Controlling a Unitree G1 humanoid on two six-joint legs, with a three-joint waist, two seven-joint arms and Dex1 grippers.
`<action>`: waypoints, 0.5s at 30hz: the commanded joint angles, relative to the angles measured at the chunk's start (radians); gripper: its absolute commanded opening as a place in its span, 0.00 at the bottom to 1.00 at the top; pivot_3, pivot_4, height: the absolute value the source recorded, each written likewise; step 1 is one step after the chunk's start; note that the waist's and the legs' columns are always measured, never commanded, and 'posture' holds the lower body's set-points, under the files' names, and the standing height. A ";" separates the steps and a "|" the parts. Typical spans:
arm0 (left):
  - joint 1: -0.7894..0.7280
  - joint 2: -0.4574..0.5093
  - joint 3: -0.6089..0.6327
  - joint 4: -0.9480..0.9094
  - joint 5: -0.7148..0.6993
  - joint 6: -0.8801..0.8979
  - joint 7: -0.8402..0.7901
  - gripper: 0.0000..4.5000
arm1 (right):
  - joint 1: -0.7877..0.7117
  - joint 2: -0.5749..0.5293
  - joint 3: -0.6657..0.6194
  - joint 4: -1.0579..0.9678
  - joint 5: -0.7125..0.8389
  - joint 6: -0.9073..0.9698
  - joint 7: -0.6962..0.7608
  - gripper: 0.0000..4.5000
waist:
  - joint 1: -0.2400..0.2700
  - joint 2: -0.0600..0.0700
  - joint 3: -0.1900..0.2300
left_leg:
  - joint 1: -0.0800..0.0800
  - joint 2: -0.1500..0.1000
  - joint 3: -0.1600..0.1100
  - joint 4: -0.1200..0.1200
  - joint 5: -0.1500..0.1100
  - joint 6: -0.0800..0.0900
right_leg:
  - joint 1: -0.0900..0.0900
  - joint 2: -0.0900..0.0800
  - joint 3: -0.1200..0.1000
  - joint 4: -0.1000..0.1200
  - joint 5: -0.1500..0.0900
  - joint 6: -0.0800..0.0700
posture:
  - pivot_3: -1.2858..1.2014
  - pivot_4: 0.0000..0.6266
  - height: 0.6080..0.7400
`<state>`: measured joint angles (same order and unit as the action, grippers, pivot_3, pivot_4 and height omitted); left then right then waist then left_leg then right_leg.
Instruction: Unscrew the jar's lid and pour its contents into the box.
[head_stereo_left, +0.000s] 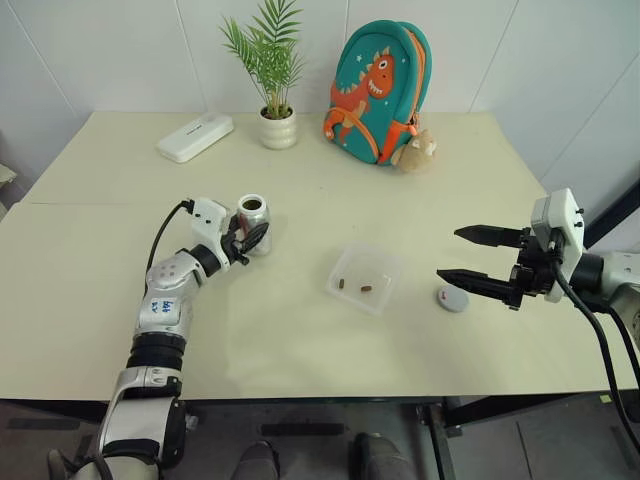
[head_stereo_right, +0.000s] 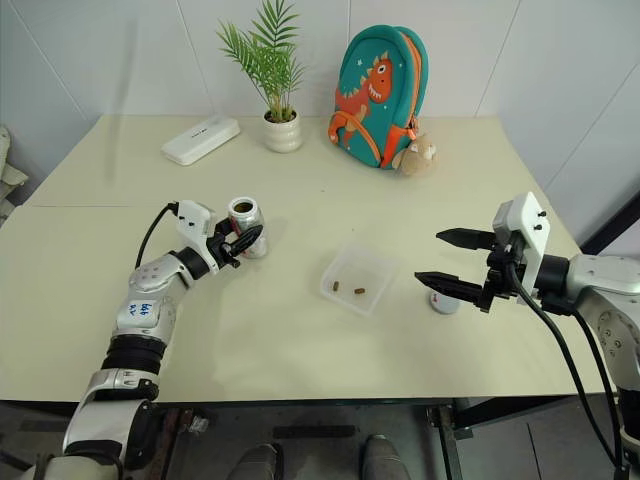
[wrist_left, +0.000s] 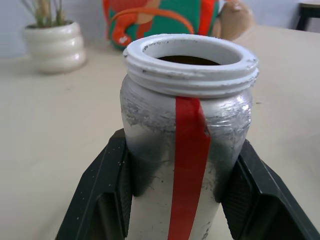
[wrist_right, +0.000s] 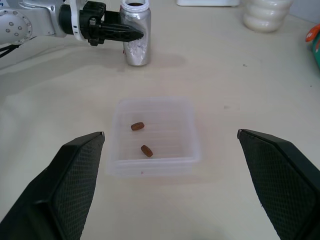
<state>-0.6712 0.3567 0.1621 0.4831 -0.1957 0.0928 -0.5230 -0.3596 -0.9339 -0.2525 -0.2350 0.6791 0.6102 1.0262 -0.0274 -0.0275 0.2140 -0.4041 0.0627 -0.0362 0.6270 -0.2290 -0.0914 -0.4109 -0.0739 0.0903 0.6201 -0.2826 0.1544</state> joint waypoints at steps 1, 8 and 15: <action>0.031 0.009 0.012 -0.085 0.012 0.045 0.072 0.55 | -0.022 0.001 -0.012 -0.009 0.001 -0.015 0.004 1.00 | -0.002 0.000 0.000 | 0.000 0.000 0.000 0.000 0.000 0.000 | 0.000 0.000 0.000 0.000 0.000 0.000 | 0.52 0.24 1.00; 0.082 0.010 0.033 -0.158 0.005 0.064 0.146 0.81 | -0.036 0.007 0.003 0.003 -0.007 -0.018 0.009 1.00 | -0.001 0.000 0.000 | 0.000 0.000 0.000 0.000 0.000 0.000 | 0.000 0.000 0.000 0.000 0.000 0.000 | 0.52 0.24 1.00; 0.117 0.049 0.027 -0.240 0.002 0.110 0.125 0.99 | -0.053 0.010 0.014 0.014 -0.014 -0.019 0.018 1.00 | -0.001 0.000 0.000 | 0.000 0.000 0.000 -0.001 0.000 0.000 | 0.000 0.000 0.000 -0.002 0.000 0.000 | 0.52 0.24 1.00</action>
<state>-0.5635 0.3873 0.1855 0.3001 -0.1895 0.1978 -0.3869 -0.3976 -0.9268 -0.2238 -0.2178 0.6651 0.6085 1.0371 -0.0287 -0.0275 0.2139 -0.4043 0.0627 -0.0360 0.6260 -0.2290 -0.0917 -0.4109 -0.0739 0.0905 0.6178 -0.2828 0.1540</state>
